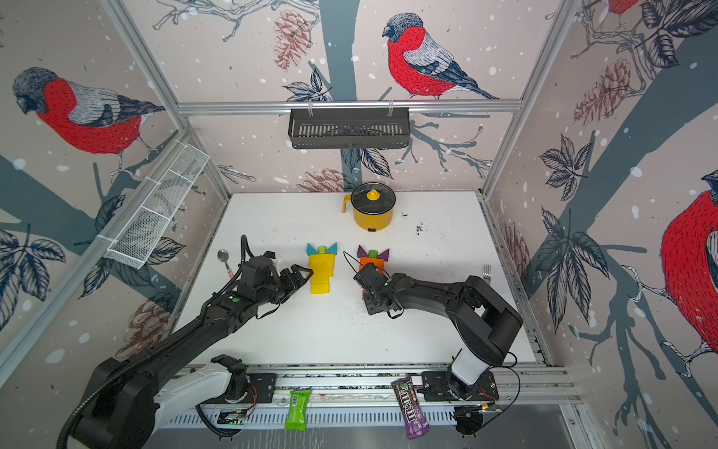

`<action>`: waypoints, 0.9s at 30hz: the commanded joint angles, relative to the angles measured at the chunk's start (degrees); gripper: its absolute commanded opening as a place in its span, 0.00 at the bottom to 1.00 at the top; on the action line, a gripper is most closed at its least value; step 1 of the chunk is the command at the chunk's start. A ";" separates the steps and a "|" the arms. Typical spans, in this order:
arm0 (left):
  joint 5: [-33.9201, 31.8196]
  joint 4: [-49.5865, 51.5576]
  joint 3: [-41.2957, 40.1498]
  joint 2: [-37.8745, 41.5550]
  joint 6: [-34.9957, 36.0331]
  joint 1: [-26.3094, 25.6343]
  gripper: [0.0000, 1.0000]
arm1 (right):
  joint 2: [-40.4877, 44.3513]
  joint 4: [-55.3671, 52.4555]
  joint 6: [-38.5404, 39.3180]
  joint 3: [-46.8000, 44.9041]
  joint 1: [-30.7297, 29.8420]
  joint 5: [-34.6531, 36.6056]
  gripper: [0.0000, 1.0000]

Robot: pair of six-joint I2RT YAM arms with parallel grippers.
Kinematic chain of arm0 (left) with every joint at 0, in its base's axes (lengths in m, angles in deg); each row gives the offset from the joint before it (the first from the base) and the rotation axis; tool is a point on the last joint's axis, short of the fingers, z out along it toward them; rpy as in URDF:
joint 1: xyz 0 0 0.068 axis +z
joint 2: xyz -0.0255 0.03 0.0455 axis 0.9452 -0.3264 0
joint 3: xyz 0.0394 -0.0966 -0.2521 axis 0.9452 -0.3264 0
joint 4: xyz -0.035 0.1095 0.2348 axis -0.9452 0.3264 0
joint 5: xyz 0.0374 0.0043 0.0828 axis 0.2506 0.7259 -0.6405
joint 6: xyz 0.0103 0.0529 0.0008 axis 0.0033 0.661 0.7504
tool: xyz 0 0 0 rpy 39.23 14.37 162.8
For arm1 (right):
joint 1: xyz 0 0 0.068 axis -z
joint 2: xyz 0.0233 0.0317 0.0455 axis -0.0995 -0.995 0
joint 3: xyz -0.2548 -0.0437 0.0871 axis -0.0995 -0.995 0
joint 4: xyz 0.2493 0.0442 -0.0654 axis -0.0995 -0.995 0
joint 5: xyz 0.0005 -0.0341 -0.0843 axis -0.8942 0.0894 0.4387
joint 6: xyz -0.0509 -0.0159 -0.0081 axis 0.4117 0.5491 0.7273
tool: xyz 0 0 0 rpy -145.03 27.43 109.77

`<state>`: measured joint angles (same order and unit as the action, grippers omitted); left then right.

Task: Assemble a carrot with building blocks
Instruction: Assemble the building block at the center of the board.

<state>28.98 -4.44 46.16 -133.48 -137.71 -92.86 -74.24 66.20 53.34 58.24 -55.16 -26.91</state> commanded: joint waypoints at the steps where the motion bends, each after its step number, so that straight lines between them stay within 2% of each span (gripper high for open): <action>1: 0.45 -0.75 0.48 0.37 0.59 0.11 0.84 | -0.89 -0.07 -1.09 0.57 -0.20 -0.06 0.53; 12: 0.08 -0.17 -0.15 1.69 0.89 0.20 0.84 | -3.09 0.82 -4.30 2.18 -0.91 0.92 0.50; 27: 0.23 0.07 -0.25 2.04 1.36 0.51 0.84 | -2.84 -1.20 -3.05 2.97 -0.64 2.72 0.51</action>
<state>28.96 -4.33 46.09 -131.62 -137.27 -92.40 -77.26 67.49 50.21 61.06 -55.88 -25.81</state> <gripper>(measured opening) 0.837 0.507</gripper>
